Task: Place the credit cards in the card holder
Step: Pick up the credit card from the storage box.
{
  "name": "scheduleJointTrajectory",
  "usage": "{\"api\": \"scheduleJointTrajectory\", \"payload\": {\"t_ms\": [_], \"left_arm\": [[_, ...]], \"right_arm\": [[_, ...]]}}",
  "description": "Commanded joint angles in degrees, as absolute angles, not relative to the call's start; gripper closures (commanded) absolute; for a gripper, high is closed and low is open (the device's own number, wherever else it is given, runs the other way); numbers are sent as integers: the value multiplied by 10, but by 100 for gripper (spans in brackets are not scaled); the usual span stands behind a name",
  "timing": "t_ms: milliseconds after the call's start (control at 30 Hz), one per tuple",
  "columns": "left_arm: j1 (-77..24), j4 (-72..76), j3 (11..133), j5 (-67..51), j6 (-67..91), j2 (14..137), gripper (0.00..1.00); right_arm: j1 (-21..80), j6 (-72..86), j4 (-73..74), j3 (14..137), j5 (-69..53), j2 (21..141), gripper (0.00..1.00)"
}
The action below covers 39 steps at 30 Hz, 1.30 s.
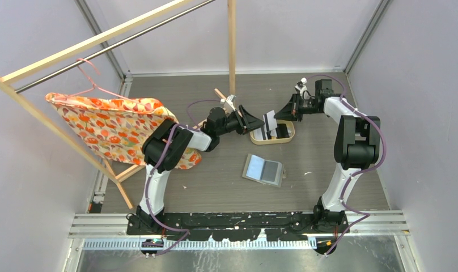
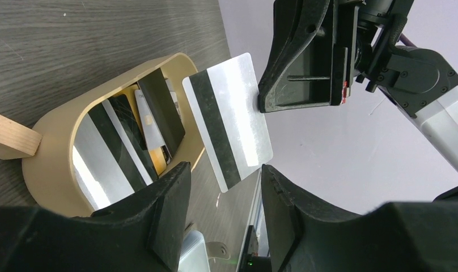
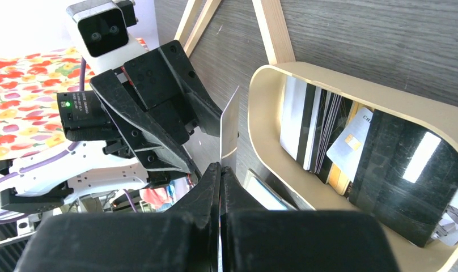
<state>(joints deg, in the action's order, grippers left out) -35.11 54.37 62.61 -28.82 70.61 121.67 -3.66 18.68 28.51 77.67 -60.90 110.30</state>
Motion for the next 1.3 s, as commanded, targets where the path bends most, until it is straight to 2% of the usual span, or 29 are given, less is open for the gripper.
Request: {"api": "scheduleJointTrajectory", "payload": {"t_ms": [0, 433, 767, 867, 967, 1067, 1133, 1200, 1267], "left_arm": [[-350, 562, 639, -295, 721, 1219, 50], [-354, 565, 663, -292, 755, 1231, 50], [-354, 575, 665, -294, 773, 1223, 56], [-354, 579, 662, -293, 779, 1217, 66], [-354, 579, 658, -291, 779, 1209, 84], [-353, 573, 657, -295, 770, 1200, 97], [-353, 554, 656, -300, 751, 1187, 100], [-353, 530, 650, -304, 725, 1166, 100], [-353, 491, 644, -305, 684, 1141, 100]], "right_arm": [[-40, 208, 258, 771, -634, 1092, 99], [-26, 271, 191, 747, -658, 1073, 99], [-11, 272, 185, 747, -661, 1073, 99], [-9, 263, 192, 748, -657, 1075, 99], [-9, 220, 235, 761, -650, 1074, 99], [-8, 156, 292, 779, -643, 1071, 98], [-8, 110, 333, 790, -634, 1064, 87], [-9, 64, 369, 797, -618, 1049, 67], [-9, 31, 394, 799, -599, 1029, 52]]}}
